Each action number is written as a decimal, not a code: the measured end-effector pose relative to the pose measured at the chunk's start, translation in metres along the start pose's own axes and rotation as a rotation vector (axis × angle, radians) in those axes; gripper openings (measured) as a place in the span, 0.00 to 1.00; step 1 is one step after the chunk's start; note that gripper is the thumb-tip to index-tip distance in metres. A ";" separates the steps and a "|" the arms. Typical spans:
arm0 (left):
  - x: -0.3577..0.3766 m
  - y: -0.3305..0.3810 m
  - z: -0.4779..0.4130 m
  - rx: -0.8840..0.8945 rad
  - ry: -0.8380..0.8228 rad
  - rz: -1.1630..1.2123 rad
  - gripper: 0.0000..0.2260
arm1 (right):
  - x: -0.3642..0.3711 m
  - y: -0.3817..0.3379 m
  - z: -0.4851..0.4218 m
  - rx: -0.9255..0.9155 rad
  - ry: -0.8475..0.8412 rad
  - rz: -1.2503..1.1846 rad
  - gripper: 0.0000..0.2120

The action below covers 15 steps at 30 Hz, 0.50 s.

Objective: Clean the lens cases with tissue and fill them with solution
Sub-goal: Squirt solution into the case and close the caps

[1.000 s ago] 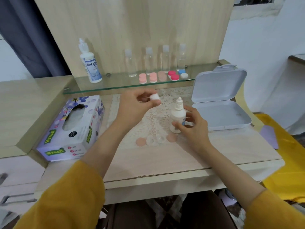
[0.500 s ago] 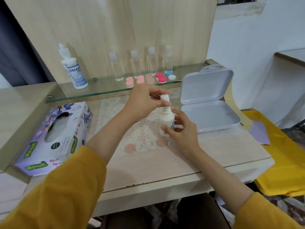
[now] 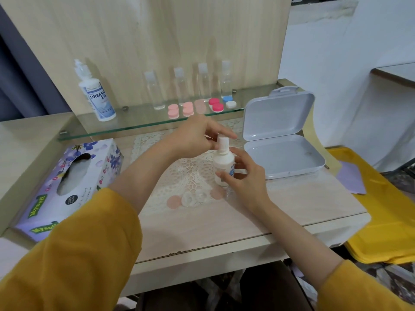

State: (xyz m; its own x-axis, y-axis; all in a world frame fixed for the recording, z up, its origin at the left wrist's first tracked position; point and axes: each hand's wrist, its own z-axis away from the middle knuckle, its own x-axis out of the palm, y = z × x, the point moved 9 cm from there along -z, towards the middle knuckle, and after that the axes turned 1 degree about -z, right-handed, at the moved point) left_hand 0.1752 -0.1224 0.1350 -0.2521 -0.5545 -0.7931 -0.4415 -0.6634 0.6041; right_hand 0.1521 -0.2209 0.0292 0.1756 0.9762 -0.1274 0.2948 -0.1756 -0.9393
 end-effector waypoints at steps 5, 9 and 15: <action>-0.012 -0.003 -0.004 -0.048 0.160 -0.043 0.18 | -0.001 -0.001 0.000 0.000 -0.005 -0.011 0.25; -0.014 -0.001 -0.005 -0.037 0.211 -0.066 0.10 | 0.000 0.000 -0.001 -0.003 -0.010 -0.003 0.25; -0.002 0.003 -0.004 -0.003 0.049 -0.112 0.20 | 0.000 0.000 -0.002 -0.018 -0.005 0.031 0.25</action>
State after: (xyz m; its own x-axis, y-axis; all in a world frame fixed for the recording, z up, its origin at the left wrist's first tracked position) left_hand 0.1776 -0.1255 0.1384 -0.1587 -0.5011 -0.8507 -0.4619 -0.7238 0.5125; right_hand 0.1535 -0.2213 0.0298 0.1804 0.9708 -0.1584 0.3065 -0.2085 -0.9288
